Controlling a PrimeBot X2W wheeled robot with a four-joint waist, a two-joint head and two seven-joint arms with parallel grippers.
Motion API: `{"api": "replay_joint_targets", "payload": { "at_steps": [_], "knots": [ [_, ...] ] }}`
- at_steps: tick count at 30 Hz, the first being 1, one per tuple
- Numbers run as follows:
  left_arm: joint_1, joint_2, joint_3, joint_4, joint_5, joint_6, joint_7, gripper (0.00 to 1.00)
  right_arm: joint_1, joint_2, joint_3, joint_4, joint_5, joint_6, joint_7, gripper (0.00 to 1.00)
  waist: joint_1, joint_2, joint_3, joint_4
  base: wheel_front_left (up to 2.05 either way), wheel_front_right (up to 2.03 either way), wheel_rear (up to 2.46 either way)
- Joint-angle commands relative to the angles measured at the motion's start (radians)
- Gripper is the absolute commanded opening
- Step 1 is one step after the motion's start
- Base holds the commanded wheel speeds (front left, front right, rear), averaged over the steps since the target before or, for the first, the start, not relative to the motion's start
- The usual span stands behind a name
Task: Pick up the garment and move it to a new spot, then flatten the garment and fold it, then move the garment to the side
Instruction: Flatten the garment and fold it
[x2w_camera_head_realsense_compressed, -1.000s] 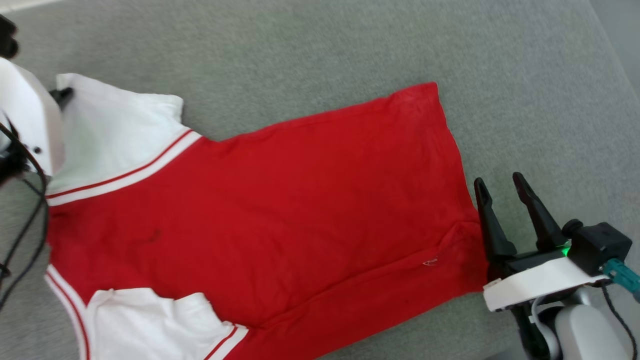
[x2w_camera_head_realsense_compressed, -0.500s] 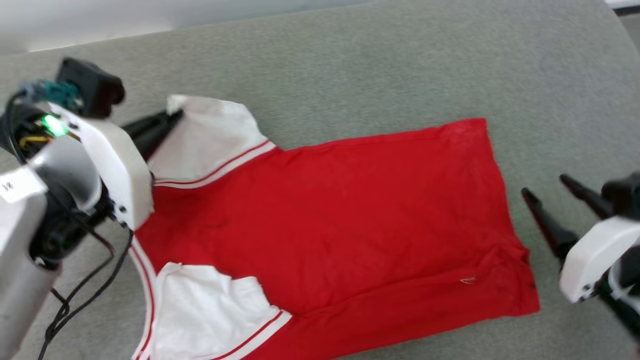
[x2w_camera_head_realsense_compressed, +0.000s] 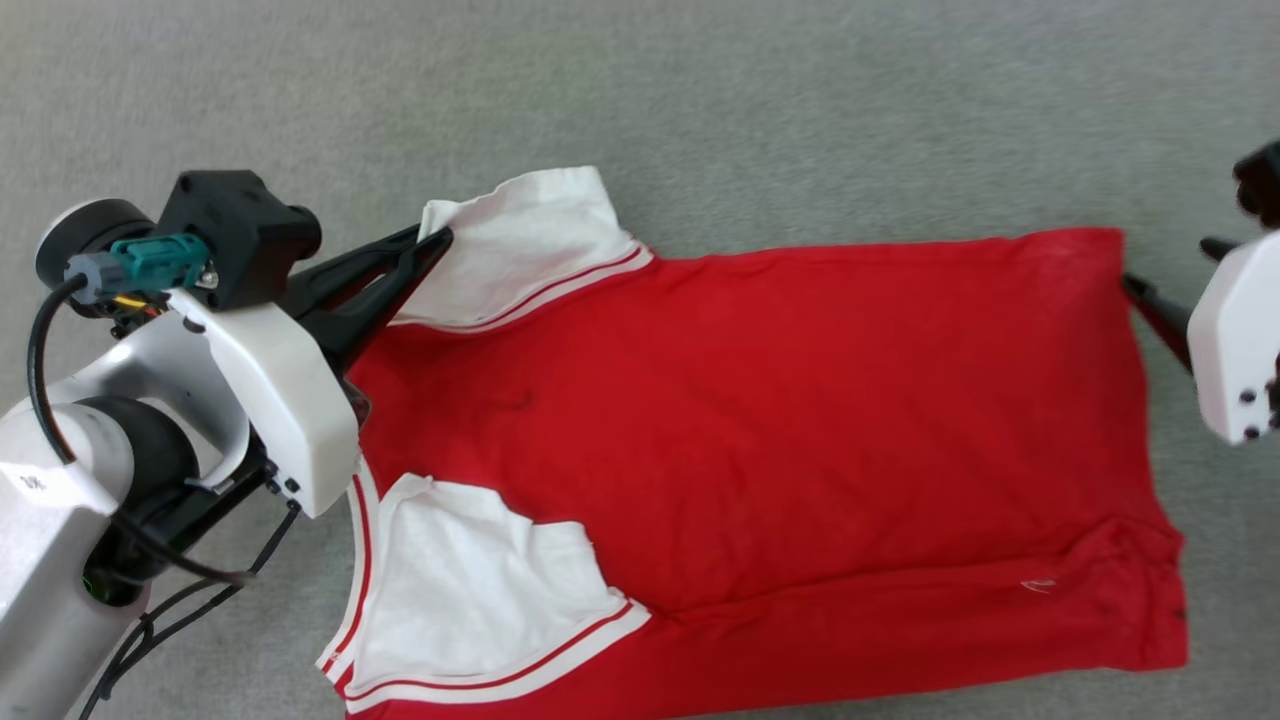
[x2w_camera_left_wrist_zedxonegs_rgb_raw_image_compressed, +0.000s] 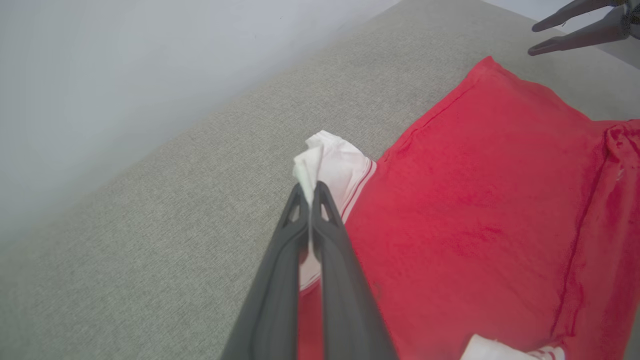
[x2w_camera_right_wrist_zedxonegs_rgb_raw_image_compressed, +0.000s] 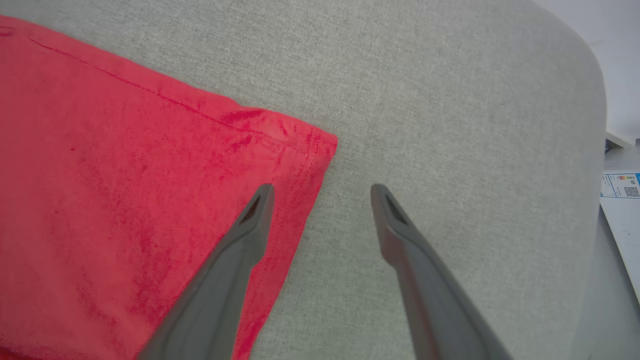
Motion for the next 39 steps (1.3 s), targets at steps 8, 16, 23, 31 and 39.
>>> {"api": "replay_joint_targets", "payload": {
  "at_steps": [8, 16, 23, 31, 39],
  "knots": [
    [0.025, -0.009, 0.000, -0.084, 0.033, 0.032, -0.031, 0.00, -0.137, 0.004, 0.091, 0.183, -0.029, -0.001, 0.051, 1.00, 0.0000, -0.0001, 0.080, 0.079, 0.00, 0.00, 0.00],
    [0.043, -0.025, -0.021, -0.094, 0.043, 0.036, -0.051, 0.00, -0.110, 0.025, 0.162, 0.296, 0.014, 0.001, 0.072, 1.00, 0.0000, -0.0001, 0.097, 0.108, 0.00, 0.00, 0.00],
    [0.065, -0.027, -0.023, -0.060, 0.043, 0.040, -0.074, 0.00, -0.098, 0.018, 0.170, 0.337, 0.042, -0.001, 0.013, 0.00, 0.0000, -0.0001, 0.076, 0.104, 0.00, 0.00, 0.00],
    [0.134, -0.041, 0.000, -0.021, 0.021, 0.075, -0.149, 0.00, -0.099, 0.023, 0.110, 0.349, 0.090, -0.001, -0.105, 0.00, 0.0000, -0.0001, -0.024, 0.078, 0.00, 0.00, 0.00],
    [0.260, -0.033, 0.028, -0.018, -0.017, 0.127, -0.213, 0.00, 0.008, -0.006, 0.054, 0.288, 0.132, -0.001, -0.220, 0.00, 0.0000, -0.0001, -0.145, 0.076, 0.00, 0.00, 0.00]
  ]
}}
